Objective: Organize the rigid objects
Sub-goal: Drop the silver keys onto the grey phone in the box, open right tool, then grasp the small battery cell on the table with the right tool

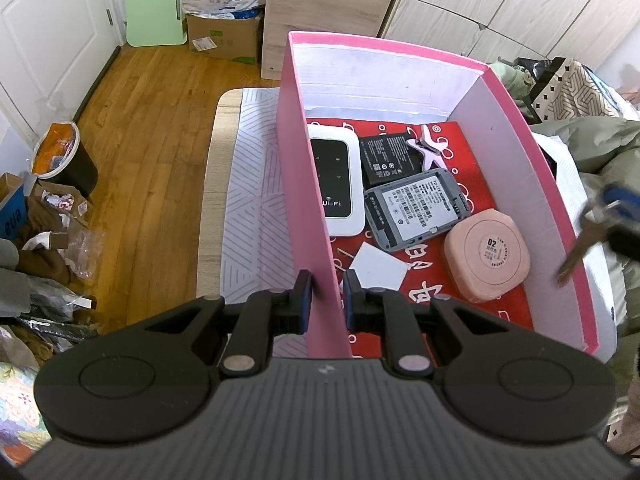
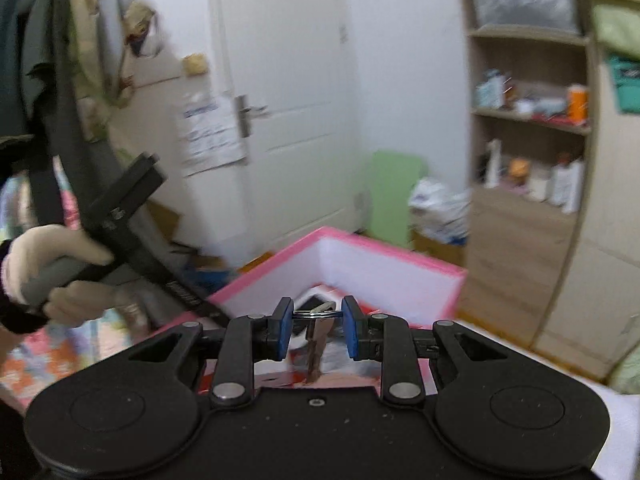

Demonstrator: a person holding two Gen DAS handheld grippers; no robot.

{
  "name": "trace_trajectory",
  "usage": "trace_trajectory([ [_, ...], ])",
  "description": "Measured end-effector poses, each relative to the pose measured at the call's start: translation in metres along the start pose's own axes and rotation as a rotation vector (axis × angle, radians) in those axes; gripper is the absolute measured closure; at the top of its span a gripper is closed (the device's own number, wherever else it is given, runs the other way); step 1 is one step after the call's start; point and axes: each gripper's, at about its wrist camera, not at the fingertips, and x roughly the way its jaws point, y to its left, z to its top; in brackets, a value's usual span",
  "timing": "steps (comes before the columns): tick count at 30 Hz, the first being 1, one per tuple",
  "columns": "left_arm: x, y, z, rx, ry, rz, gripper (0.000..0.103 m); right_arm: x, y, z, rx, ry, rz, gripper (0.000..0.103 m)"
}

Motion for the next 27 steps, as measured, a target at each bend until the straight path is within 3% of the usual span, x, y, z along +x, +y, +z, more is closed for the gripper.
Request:
trace_trajectory([
  [6,-0.001,0.000,0.000,-0.002,0.003,0.003,0.088,0.054,0.006,-0.004,0.001,0.126,0.070,0.073],
  [15,0.000,0.000,0.002,-0.015,0.003,-0.002,0.088,0.116,-0.006,-0.001,-0.018,0.261,-0.017,0.071],
  [18,0.000,0.002,0.003,-0.021,0.006,-0.009,0.088,0.108,-0.013,0.001,-0.006,0.226,-0.028,0.064],
  [23,0.001,0.010,0.004,-0.037,0.011,-0.048,0.087,0.071,-0.030,0.009,0.079,0.131,-0.040,0.062],
  [27,0.001,0.008,0.001,-0.018,0.003,-0.035,0.087,0.040,-0.052,0.001,0.174,0.076,-0.086,0.061],
])
